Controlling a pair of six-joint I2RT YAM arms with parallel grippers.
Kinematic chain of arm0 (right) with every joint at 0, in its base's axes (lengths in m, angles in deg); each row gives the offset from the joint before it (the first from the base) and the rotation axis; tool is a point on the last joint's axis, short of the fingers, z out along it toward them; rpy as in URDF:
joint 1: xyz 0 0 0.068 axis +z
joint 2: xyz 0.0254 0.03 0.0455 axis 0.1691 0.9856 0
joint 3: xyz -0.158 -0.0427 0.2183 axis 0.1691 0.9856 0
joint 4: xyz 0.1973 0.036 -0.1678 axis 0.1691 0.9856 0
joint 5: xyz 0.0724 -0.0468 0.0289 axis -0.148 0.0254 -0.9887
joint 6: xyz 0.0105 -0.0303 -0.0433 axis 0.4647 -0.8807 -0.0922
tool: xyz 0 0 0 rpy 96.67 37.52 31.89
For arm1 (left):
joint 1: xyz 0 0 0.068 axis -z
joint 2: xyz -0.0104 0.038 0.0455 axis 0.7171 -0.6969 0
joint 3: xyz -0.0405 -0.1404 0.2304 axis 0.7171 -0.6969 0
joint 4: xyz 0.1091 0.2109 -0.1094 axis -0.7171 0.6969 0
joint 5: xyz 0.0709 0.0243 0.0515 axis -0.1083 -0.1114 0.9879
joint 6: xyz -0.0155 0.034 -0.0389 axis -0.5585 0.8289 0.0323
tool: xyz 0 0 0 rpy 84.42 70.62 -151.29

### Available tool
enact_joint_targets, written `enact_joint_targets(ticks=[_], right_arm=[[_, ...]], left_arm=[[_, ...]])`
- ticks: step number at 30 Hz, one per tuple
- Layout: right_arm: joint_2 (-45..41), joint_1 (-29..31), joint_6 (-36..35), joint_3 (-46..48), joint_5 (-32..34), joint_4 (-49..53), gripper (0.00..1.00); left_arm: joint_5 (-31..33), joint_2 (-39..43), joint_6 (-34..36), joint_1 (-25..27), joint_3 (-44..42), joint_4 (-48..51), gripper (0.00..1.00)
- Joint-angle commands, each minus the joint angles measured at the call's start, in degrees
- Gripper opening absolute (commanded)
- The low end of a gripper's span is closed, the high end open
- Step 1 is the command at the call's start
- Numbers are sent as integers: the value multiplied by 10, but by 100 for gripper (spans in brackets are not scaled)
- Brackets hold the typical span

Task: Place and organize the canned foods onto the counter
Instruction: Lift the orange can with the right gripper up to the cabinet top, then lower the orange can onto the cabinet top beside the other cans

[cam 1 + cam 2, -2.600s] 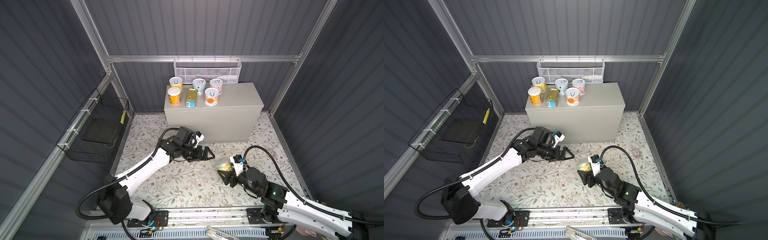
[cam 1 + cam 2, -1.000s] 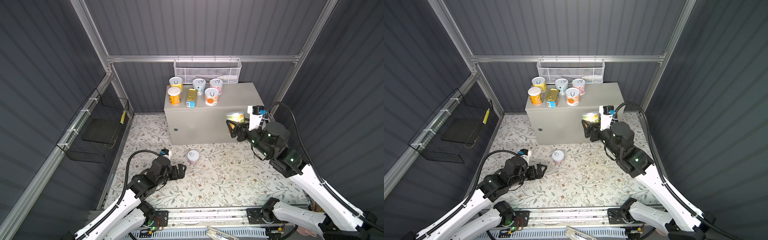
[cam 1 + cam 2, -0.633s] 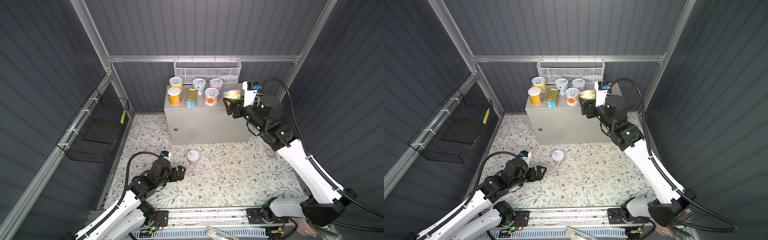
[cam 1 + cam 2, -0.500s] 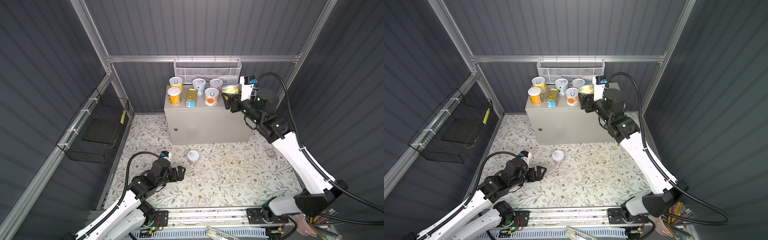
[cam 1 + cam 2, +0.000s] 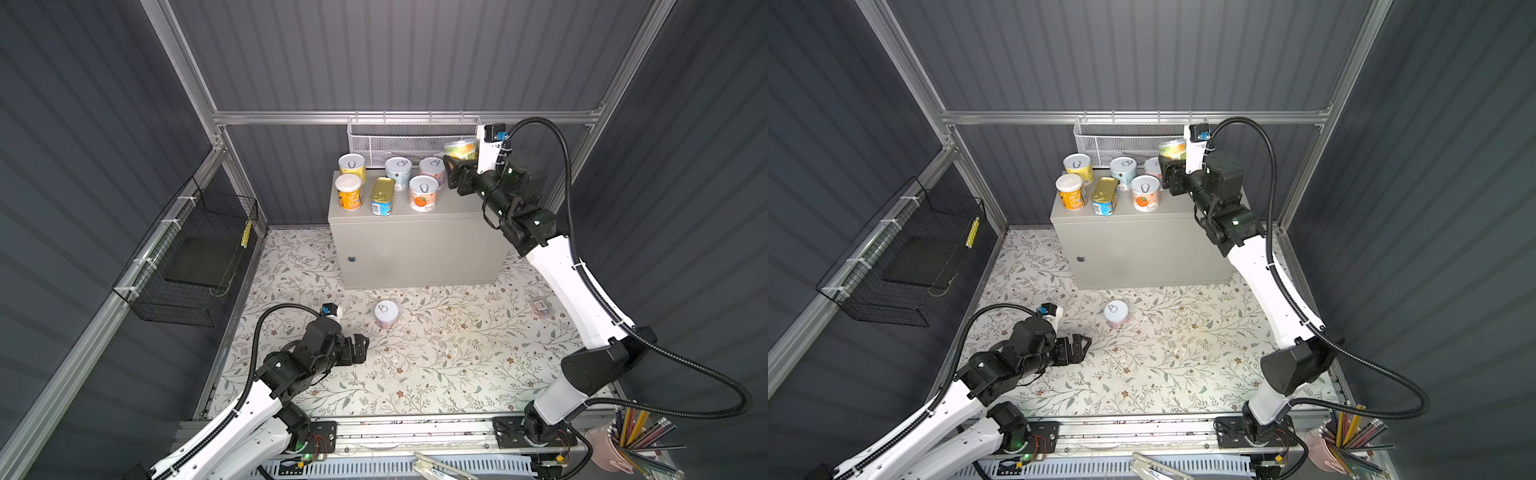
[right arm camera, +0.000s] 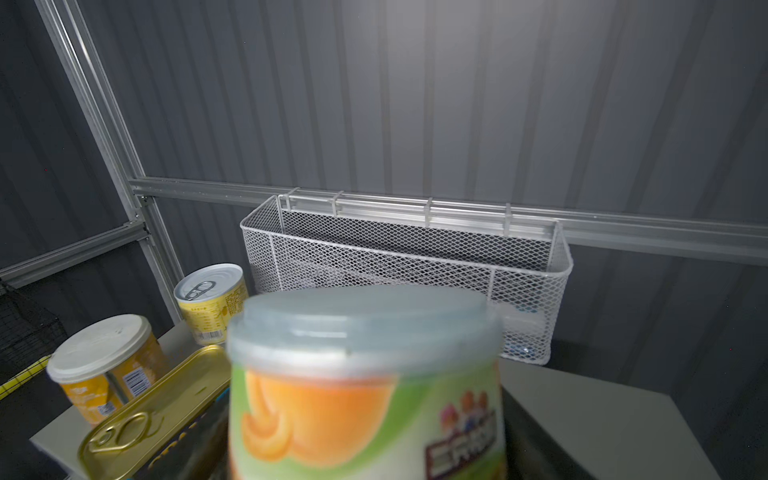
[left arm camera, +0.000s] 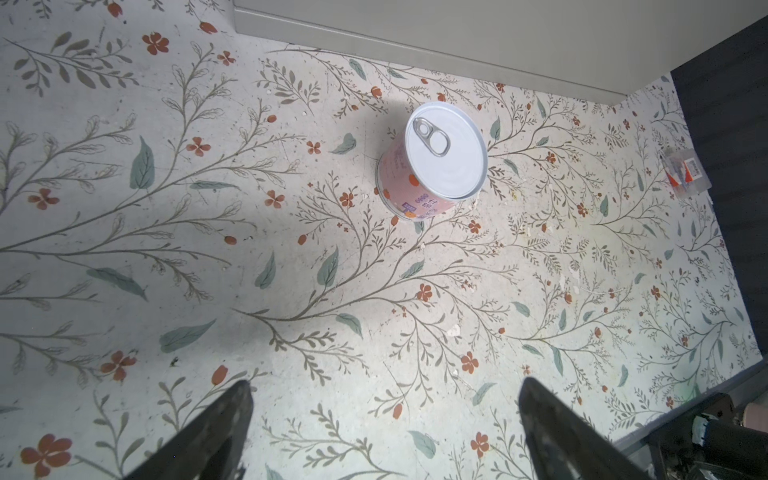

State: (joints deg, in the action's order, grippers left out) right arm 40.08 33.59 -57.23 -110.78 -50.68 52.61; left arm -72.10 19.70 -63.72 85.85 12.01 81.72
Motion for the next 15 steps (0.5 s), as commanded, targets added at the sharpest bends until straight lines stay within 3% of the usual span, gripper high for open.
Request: enact_joint_targets(ticks=[1, 15], right_arm=[[0, -11, -29, -26, 3, -111, 59], [53, -35, -23, 8, 37, -205, 58]], left_arm=[[7, -4, 15, -2, 7, 8, 100], [4, -40, 23, -2, 3, -16, 100]])
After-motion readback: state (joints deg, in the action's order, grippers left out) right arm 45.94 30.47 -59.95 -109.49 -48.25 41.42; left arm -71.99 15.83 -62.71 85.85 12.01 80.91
